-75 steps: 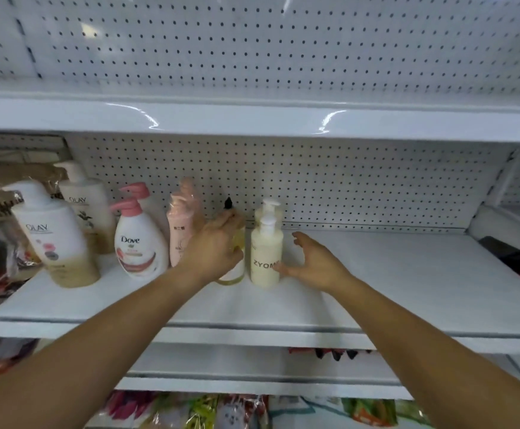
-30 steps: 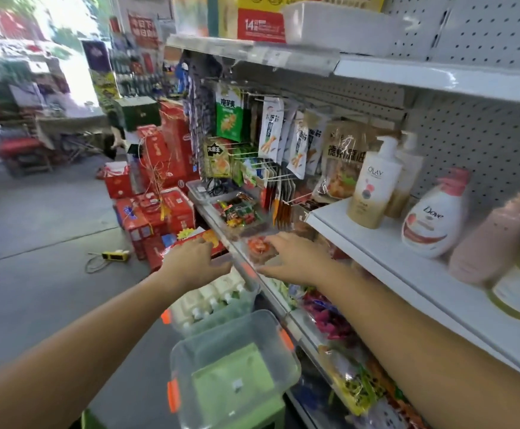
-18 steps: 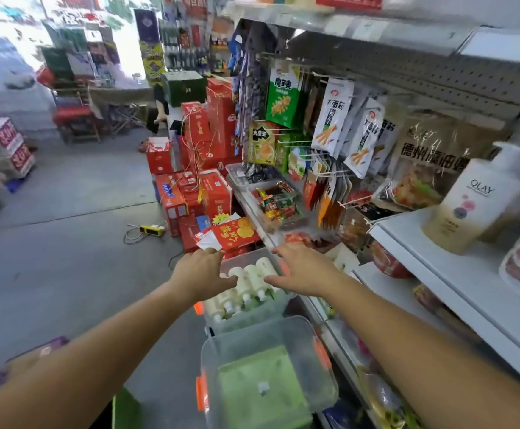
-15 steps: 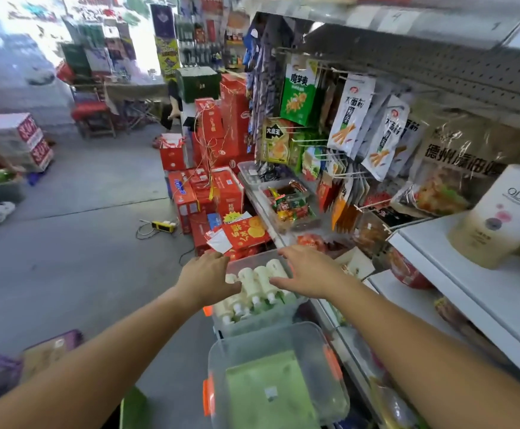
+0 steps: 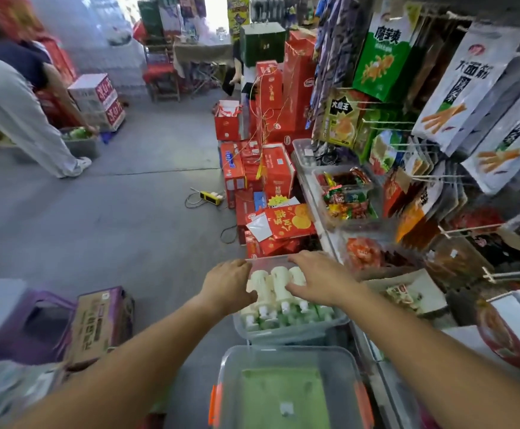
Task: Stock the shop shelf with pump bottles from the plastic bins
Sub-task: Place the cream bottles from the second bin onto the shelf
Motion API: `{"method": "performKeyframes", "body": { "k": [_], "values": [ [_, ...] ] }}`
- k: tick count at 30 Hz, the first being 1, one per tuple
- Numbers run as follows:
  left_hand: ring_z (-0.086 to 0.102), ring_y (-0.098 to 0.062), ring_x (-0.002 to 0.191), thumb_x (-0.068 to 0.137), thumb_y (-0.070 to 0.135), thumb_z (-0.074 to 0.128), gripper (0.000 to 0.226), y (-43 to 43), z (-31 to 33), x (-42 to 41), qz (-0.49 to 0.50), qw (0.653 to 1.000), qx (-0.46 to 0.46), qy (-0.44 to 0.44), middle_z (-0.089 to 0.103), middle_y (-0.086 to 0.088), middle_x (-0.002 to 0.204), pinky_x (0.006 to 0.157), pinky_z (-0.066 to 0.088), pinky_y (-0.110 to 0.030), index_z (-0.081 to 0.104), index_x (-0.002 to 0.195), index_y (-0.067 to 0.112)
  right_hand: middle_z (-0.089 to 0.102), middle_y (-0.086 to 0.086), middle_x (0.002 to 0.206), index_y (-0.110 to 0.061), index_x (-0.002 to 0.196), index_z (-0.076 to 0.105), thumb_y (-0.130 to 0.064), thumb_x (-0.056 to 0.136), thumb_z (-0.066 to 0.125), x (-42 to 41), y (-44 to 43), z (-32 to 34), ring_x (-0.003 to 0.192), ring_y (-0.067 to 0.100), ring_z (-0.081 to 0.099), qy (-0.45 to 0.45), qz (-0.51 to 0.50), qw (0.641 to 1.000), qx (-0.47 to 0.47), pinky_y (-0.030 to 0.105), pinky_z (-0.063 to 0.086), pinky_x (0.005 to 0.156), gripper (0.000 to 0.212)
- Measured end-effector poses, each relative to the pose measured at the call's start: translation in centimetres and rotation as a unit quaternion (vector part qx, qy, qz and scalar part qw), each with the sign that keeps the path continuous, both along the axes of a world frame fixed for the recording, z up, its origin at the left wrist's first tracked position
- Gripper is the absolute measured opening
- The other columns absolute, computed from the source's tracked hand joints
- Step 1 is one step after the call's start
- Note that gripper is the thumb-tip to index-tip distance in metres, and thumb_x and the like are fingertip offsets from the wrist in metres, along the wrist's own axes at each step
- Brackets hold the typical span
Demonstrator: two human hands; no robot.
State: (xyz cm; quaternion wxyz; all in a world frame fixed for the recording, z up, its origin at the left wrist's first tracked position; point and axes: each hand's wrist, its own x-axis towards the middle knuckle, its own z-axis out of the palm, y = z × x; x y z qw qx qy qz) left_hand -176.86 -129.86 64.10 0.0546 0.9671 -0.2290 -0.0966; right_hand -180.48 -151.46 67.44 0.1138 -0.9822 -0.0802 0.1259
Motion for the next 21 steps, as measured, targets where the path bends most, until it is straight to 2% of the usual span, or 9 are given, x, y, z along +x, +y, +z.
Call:
{"method": "performKeyframes", "body": {
  "k": [3,8,12,16,18,21],
  "values": [
    [0.055,-0.025,0.124,0.087,0.043,0.058,0.056,-0.4,-2.7,1.1,-0.007,1.000,0.003,0.025,0.056,-0.003,0.139,0.103,0.043,-0.036,0.053,0.137,0.018,0.049,-0.003,0.146,-0.029,0.143,0.042,-0.052,0.088,0.057,1.7,-0.9,-3.3,0.130,0.020,0.049,0.037,0.007,0.999,0.004,0.041,0.046,0.102,0.062],
    [0.059,-0.023,0.115,0.085,0.039,0.063,0.052,-0.2,-8.5,3.5,-0.020,0.998,0.016,0.064,0.060,-0.001,0.132,0.099,0.046,-0.035,0.054,0.132,0.020,0.046,0.001,0.148,-0.024,0.148,0.038,-0.037,0.092,0.057,4.1,-1.3,-9.4,0.131,0.023,0.047,0.101,0.004,0.995,-0.016,0.039,0.044,0.103,0.061],
    [0.057,-0.026,0.118,0.081,0.020,0.062,0.049,0.1,-13.5,6.0,-0.038,0.996,0.015,0.077,0.058,-0.002,0.132,0.099,0.044,-0.035,0.055,0.129,0.016,0.046,0.000,0.146,-0.025,0.149,0.036,-0.030,0.093,0.055,6.4,-1.5,-14.7,0.128,0.023,0.048,0.134,-0.005,0.991,-0.019,0.038,0.046,0.099,0.059],
    [0.053,-0.029,0.124,0.079,0.003,0.060,0.058,0.6,-18.5,8.4,-0.076,0.992,0.025,0.098,0.054,-0.006,0.138,0.103,0.042,-0.036,0.052,0.136,0.012,0.041,-0.001,0.150,-0.024,0.149,0.036,-0.021,0.092,0.054,9.0,-1.1,-19.5,0.128,0.024,0.048,0.157,-0.011,0.987,-0.029,0.038,0.046,0.100,0.059],
    [0.060,-0.030,0.116,0.073,-0.001,0.068,0.057,0.5,-20.7,9.5,-0.107,0.989,0.036,0.091,0.061,-0.009,0.130,0.098,0.047,-0.037,0.060,0.128,0.009,0.041,-0.001,0.149,-0.023,0.149,0.036,-0.015,0.092,0.053,10.1,-0.9,-21.6,0.128,0.024,0.047,0.164,0.000,0.986,-0.038,0.037,0.045,0.100,0.060],
    [0.070,-0.027,0.094,0.051,0.000,0.083,0.060,0.1,-23.9,11.4,-0.168,0.982,0.063,0.062,0.072,-0.008,0.108,0.082,0.058,-0.034,0.072,0.108,0.010,0.042,-0.001,0.147,-0.021,0.148,0.037,-0.006,0.089,0.052,11.9,-0.9,-24.2,0.128,0.023,0.046,0.160,0.015,0.986,-0.046,0.035,0.044,0.099,0.062]
  ]
}}
